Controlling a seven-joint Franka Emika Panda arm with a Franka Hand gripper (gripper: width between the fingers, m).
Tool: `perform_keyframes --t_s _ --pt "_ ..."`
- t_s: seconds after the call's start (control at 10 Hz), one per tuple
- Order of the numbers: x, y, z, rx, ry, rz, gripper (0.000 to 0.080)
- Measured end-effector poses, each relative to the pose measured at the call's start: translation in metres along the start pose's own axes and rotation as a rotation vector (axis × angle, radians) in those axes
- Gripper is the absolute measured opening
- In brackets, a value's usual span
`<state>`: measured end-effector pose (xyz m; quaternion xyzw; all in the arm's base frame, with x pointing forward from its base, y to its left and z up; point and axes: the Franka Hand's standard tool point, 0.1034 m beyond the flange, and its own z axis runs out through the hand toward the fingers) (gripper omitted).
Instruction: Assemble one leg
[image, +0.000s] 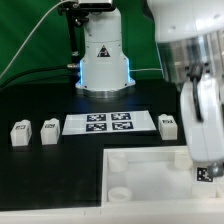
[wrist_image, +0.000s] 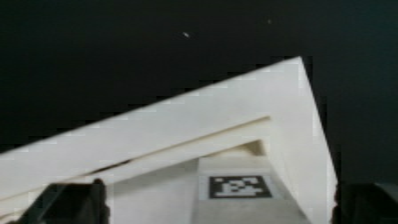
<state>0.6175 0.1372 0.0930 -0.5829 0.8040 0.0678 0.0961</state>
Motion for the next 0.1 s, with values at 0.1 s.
perform_keyframes --t_s 0.1 --pt "-0.0048 0.0006 -0.0038 0.003 -0.004 -0.013 0.0647"
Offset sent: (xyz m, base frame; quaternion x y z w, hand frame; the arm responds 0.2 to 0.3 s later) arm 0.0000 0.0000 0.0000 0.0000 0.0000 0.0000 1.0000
